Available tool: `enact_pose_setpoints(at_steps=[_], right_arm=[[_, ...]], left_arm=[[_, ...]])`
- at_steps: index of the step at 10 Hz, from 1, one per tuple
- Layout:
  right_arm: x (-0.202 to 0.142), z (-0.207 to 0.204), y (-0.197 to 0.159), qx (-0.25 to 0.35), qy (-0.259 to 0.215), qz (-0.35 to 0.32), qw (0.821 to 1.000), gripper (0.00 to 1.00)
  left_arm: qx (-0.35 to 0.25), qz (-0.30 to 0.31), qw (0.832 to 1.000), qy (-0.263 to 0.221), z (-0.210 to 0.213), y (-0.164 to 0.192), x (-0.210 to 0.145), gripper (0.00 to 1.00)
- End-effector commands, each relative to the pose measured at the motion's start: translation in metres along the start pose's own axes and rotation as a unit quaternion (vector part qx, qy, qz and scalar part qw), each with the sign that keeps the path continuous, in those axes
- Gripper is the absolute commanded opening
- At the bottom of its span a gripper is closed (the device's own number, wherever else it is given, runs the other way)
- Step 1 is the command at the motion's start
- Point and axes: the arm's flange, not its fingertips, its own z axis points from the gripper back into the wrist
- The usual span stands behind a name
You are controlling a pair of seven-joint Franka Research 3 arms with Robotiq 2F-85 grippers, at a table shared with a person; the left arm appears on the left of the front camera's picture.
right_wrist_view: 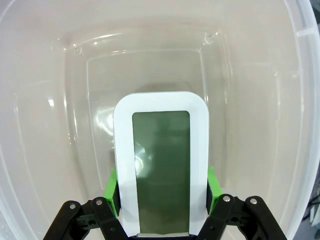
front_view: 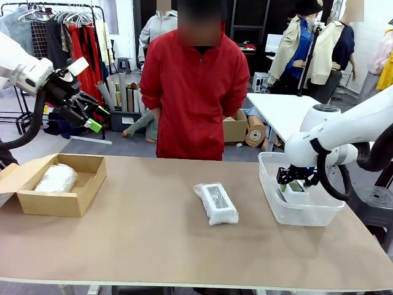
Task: Separate and place wrapped and unwrapped clocks.
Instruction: If the picked Digital clock is wrapped, place it in the Package Box ; if not, place it in the Organizing box, then pick up the Digital clock indicated by the person.
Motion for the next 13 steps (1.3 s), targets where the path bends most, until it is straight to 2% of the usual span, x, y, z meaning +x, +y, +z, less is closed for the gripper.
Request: enact_pose_setpoints(at_steps=[1,4,10,13], right_arm=[[-0.007,-0.001,0.002,-0.025,-0.011,-0.005,1.0,0.42],[-0.008,-0.002,0.001,-0.029,-0.007,-0.003,1.0,0.99],[-0.009,0.006,-0.002,-0.039,0.001,0.022,0.999,1.0],[-0.005,0.013,-0.003,-0.044,0.024,0.03,0.998,1.0]], left_arm=[[0.003,0.0,1.0,-0.001,0.002,-0.001,0.001,1.0],[0.003,0.0,1.0,-0.001,0.002,-0.001,0.001,1.0],[0.003,0.0,1.0,-0.001,0.002,-0.001,0.001,1.0],[0.003,0.0,1.0,-0.001,0.002,-0.001,0.001,1.0]])
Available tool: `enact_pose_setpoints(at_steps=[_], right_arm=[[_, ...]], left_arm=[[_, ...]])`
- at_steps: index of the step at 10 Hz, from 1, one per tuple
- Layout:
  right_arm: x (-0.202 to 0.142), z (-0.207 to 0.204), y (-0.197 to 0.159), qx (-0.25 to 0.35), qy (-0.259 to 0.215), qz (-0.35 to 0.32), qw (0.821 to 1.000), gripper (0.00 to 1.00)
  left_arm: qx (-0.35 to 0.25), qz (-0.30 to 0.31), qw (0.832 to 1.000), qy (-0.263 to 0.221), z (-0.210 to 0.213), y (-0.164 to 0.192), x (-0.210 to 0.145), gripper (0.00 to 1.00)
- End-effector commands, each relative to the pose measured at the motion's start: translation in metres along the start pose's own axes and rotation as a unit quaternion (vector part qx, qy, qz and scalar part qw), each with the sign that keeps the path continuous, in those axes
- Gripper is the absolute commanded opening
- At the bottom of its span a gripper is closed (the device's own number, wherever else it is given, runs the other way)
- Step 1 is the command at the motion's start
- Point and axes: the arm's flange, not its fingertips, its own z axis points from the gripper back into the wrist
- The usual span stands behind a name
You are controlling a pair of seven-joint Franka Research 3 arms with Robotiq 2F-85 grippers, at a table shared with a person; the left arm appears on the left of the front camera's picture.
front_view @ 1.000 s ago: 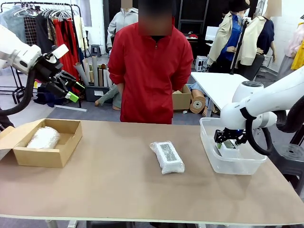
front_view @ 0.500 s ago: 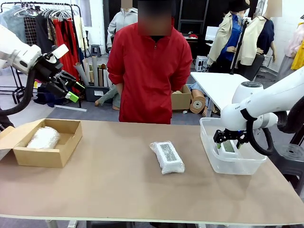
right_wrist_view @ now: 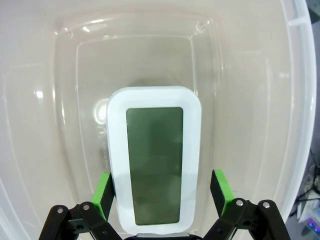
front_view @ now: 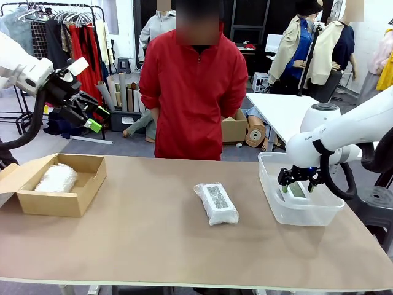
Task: Separate and place wrapped and unwrapped clocks.
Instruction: Pick up the Digital clock indicated by the person.
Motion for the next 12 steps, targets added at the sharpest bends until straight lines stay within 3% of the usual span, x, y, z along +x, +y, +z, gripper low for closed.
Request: enact_pose_setpoints(at_steps=[1,6,10,12], right_arm=[[0.001,-0.002,0.001,0.003,-0.008,-0.001,1.0,1.0],[0.0,-0.002,0.001,0.001,0.001,0.0,1.0,1.0],[-0.009,0.048,-0.001,0.018,-0.018,0.098,0.995,1.0],[-0.017,0.086,-0.003,0.028,-0.012,0.204,0.979,1.0]], left_arm=[[0.003,0.0,1.0,-0.001,0.002,-0.001,0.001,1.0],[0.003,0.0,1.0,-0.001,0.002,-0.001,0.001,1.0],[0.003,0.0,1.0,-0.001,0.002,-0.001,0.001,1.0],[0.003,0.0,1.0,-0.001,0.002,-0.001,0.001,1.0]])
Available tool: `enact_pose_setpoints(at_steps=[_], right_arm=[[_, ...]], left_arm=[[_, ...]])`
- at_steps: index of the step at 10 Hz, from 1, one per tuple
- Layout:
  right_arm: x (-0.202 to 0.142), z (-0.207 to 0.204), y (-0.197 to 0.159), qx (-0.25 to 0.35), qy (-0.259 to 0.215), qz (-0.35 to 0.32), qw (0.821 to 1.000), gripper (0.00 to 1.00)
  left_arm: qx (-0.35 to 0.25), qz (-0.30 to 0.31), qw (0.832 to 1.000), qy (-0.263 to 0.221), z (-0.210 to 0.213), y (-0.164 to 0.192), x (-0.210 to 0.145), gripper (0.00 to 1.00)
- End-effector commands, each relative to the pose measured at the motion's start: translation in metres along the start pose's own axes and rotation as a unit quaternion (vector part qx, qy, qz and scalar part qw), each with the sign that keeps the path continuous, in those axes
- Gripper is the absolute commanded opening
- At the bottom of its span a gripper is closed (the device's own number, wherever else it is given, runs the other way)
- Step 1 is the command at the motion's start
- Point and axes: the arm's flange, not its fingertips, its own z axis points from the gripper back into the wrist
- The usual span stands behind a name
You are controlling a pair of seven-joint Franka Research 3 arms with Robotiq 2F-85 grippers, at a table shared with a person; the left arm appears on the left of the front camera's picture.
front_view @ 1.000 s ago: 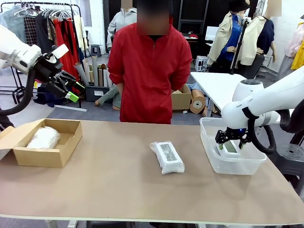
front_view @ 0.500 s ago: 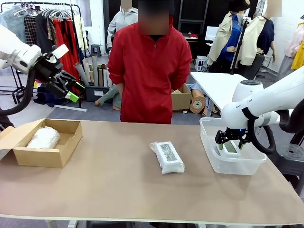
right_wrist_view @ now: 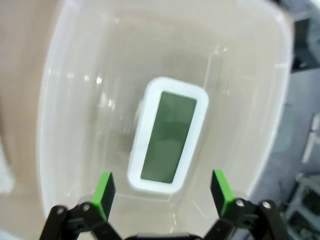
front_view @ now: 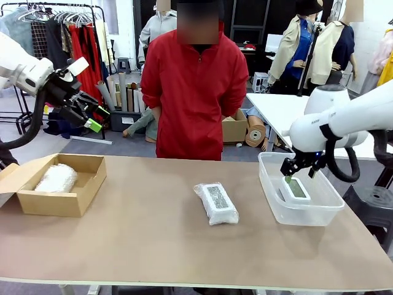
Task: Separate and place wrapped and unwrapped clocks.
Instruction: Pick up the Digital clock indicated by the person.
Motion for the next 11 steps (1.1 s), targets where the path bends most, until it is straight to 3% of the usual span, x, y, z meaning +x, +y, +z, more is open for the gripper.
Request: enact_pose_setpoints(at_steps=[1,4,6,8,11], right_arm=[[-0.014,0.026,-0.004,0.036,0.001,0.091,0.995,1.0],[-0.011,0.064,-0.001,0.11,-0.002,0.234,0.966,1.0],[-0.01,0.08,0.006,0.156,-0.015,0.326,0.932,1.0],[-0.002,0.092,0.009,0.228,-0.038,0.408,0.883,1.0],[0.001,0.103,0.005,0.308,-0.11,0.455,0.828,1.0]], left_arm=[[0.003,0.0,1.0,-0.001,0.001,-0.001,0.001,1.0],[0.003,0.0,1.0,-0.001,0.001,-0.001,0.001,1.0],[0.003,0.0,1.0,-0.001,0.001,-0.001,0.001,1.0],[0.003,0.0,1.0,-0.001,0.001,-0.001,0.001,1.0],[0.003,0.0,1.0,-0.001,0.001,-0.001,0.001,1.0]])
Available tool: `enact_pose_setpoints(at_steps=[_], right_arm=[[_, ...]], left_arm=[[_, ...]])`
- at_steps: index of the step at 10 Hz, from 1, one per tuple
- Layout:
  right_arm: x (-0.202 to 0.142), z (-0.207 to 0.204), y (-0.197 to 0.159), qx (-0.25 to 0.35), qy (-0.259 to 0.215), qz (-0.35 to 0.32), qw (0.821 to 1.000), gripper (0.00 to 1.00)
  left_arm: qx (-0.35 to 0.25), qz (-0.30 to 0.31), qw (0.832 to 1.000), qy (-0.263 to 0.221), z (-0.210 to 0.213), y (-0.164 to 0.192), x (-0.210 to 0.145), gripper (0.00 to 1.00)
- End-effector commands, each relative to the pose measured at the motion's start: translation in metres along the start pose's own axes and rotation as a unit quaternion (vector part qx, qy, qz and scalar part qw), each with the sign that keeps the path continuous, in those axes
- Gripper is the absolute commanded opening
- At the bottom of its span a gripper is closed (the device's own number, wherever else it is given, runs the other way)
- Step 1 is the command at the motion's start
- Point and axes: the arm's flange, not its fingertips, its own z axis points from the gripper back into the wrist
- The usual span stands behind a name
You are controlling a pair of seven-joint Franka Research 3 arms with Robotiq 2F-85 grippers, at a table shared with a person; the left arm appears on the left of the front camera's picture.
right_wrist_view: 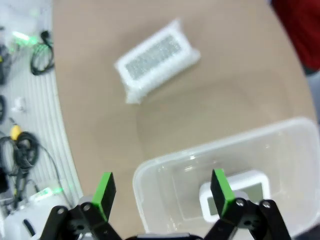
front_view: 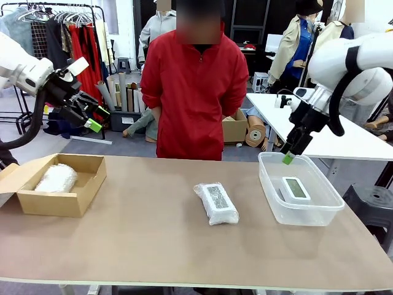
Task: Separate and place wrapped and unwrapped clocks.
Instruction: Pick up the Digital clock indicated by the person.
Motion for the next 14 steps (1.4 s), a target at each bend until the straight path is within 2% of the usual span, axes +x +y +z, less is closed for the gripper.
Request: enact_pose_setpoints(at_steps=[1,2,4,5,8,9,11,14], right_arm=[[-0.007,0.014,-0.009,0.032,-0.068,0.03,0.997,1.0],[-0.008,0.019,-0.006,0.024,-0.097,0.052,0.994,1.0],[-0.009,0.027,0.0,0.011,-0.138,0.041,0.989,1.0],[-0.005,0.018,-0.004,0.015,-0.089,0.038,0.995,1.0],[-0.005,0.018,-0.004,0.015,-0.089,0.038,0.995,1.0],[-0.006,0.019,-0.005,0.016,-0.103,0.038,0.994,1.0],[-0.001,0.027,-0.024,0.021,-0.157,0.097,0.983,1.0],[0.015,0.04,-0.04,0.035,-0.195,0.132,0.971,1.0]], left_arm=[[0.003,0.0,1.0,-0.001,0.002,-0.001,0.001,1.0],[0.003,0.0,1.0,-0.001,0.002,-0.001,0.001,1.0],[0.003,0.0,1.0,-0.001,0.002,-0.001,0.001,1.0],[0.003,0.0,1.0,-0.001,0.002,-0.001,0.001,1.0],[0.003,0.0,1.0,-0.001,0.002,-0.001,0.001,1.0],[0.003,0.0,1.0,-0.001,0.002,-0.001,0.001,1.0],[0.003,0.0,1.0,-0.001,0.002,-0.001,0.001,1.0],[0.003,0.0,1.0,-0.001,0.002,-0.001,0.001,1.0]])
